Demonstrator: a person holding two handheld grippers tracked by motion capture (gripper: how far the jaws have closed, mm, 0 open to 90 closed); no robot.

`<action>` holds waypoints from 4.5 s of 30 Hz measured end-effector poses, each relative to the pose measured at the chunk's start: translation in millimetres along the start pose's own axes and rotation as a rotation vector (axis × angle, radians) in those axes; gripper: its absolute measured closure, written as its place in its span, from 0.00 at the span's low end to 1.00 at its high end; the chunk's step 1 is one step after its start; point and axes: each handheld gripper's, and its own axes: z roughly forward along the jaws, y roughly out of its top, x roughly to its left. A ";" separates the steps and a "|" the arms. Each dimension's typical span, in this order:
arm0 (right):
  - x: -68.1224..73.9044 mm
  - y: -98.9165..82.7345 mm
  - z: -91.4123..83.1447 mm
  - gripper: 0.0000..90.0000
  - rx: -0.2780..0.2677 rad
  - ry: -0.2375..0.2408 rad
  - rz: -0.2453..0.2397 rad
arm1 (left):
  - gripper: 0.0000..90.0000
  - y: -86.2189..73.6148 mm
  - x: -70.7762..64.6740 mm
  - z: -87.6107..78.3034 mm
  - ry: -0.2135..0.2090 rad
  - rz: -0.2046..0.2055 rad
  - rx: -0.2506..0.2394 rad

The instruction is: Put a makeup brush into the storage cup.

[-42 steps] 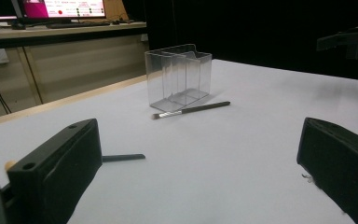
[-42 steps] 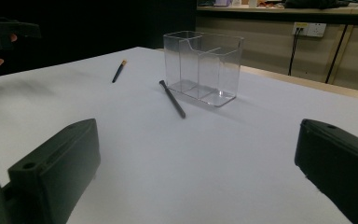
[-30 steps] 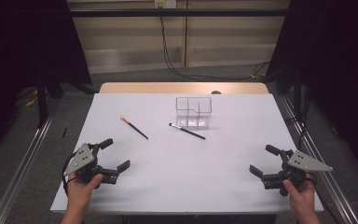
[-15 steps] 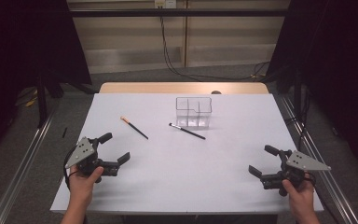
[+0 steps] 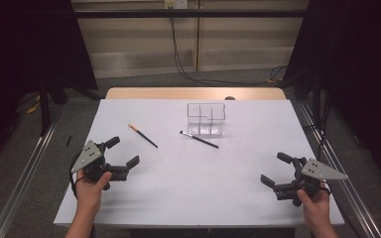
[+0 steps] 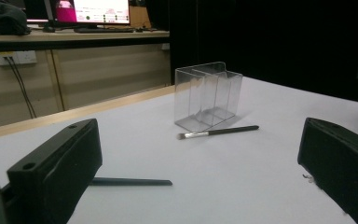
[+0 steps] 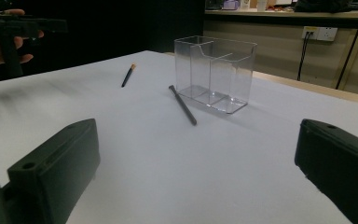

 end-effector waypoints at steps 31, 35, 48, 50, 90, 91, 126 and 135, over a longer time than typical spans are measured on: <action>0.6 0.7 -0.1 0.00 0.005 0.011 -0.022 | 0.00 -2.7 31.0 58.4 0.123 -0.087 0.078; 0.8 0.3 0.2 0.00 0.010 0.013 -0.020 | 0.00 -3.0 34.1 67.8 0.140 -0.096 0.102; -0.2 0.0 -0.8 0.00 0.009 0.011 -0.017 | 0.00 -2.7 43.4 91.7 0.212 -0.119 0.192; 0.0 0.1 -0.7 0.00 0.010 0.011 -0.018 | 0.00 -2.3 44.4 96.3 0.221 -0.121 0.222; 1.6 -1.1 2.2 0.00 0.026 0.034 -0.028 | 0.00 8.0 78.6 139.0 0.472 -0.435 0.744; 1.8 -1.1 2.3 0.00 0.028 0.033 -0.030 | 0.00 8.1 78.8 139.7 0.479 -0.447 0.750; 0.2 -1.6 1.5 0.00 0.033 0.032 -0.032 | 0.20 3.9 71.8 161.1 0.571 -0.376 0.896; 0.5 -1.5 1.8 0.00 0.037 0.033 -0.033 | 0.49 9.1 68.6 158.2 0.532 -0.340 0.918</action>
